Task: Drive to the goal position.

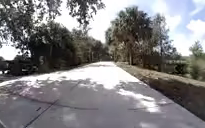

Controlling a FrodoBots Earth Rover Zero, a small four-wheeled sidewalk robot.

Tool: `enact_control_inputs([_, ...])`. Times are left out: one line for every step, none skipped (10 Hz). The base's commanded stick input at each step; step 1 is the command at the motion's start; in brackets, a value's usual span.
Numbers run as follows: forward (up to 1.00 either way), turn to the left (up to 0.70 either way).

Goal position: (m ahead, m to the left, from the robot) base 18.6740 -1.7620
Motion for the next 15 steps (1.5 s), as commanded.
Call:
enact_control_inputs([0.85,0.00])
enact_control_inputs([0.85,0.00])
enact_control_inputs([0.85,0.00])
enact_control_inputs([0.85,0.00])
enact_control_inputs([0.85,0.00])
enact_control_inputs([0.85,0.00])
enact_control_inputs([0.85,0.00])
enact_control_inputs([0.85,0.00])
enact_control_inputs([0.85,0.00])
enact_control_inputs([0.85,0.00])
enact_control_inputs([0.85,0.00])
enact_control_inputs([0.85,0.00])
enact_control_inputs([0.85,0.00])
enact_control_inputs([0.85,0.00])
enact_control_inputs([0.85,0.00])
